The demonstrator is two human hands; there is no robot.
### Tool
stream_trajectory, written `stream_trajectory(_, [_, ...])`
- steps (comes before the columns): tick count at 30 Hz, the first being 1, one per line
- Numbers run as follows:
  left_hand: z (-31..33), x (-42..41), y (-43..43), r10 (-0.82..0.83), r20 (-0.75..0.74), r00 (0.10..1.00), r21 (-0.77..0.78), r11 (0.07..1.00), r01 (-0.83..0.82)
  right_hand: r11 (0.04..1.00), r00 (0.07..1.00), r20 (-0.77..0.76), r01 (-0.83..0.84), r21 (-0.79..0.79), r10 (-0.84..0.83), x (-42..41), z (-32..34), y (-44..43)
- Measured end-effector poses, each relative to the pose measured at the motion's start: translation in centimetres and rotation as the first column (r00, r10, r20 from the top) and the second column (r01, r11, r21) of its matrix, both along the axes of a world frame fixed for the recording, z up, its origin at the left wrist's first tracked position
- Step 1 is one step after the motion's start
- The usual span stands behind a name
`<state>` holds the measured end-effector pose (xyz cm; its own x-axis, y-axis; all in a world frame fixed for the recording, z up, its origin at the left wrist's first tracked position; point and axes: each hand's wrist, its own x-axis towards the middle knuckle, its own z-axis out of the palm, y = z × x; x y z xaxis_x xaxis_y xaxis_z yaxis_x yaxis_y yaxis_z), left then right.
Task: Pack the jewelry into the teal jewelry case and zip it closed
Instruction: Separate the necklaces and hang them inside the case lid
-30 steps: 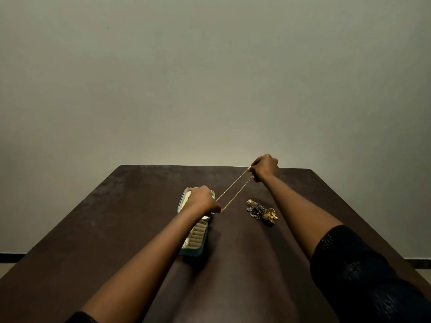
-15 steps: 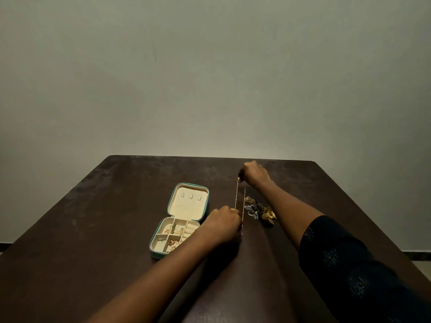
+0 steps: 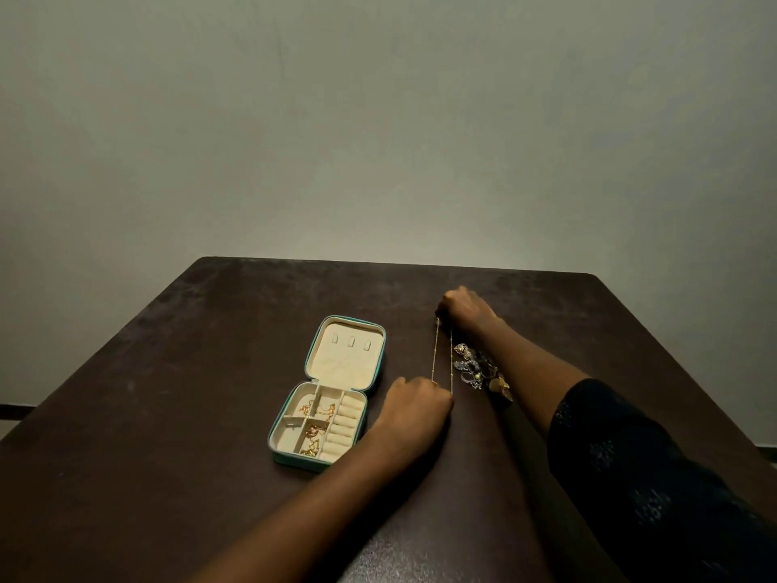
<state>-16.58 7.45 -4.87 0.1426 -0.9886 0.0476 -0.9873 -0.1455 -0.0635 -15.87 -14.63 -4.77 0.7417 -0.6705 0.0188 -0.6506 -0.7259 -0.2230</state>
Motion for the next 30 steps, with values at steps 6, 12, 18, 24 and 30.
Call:
stream_trajectory(6, [-0.4, -0.8, 0.0, 0.087, -0.097, 0.991, -0.025, 0.996, -0.09, 0.99, 0.995, -0.015, -0.101, 0.097, 0.102, -0.1, 0.0, -0.3])
stream_trajectory(12, [-0.5, -1.1, 0.0, 0.132, -0.123, 0.984, -0.044, 0.989, -0.138, 0.995, 0.996, -0.008, -0.084, 0.047, 0.085, -0.1, 0.2, 0.3])
stream_trajectory(18, [-0.8, -0.9, 0.0, 0.154, -0.206, 0.966, -0.073, 0.982, -0.172, 1.0, 0.998, 0.054, -0.025, -0.017, 0.025, -0.3, 0.3, 0.1])
stream_trajectory(24, [-1.4, -1.2, 0.5, 0.085, -0.236, 0.968, -0.144, 0.982, -0.121, 1.0, 0.996, 0.085, 0.015, -0.019, -0.013, -0.8, -0.2, 0.5])
stream_trajectory(30, [-1.8, -1.9, 0.8, 0.071, -0.23, 0.971, -0.177, 0.978, -0.113, 0.999, 0.998, 0.058, 0.032, -0.041, -0.029, -0.6, -0.3, 0.9])
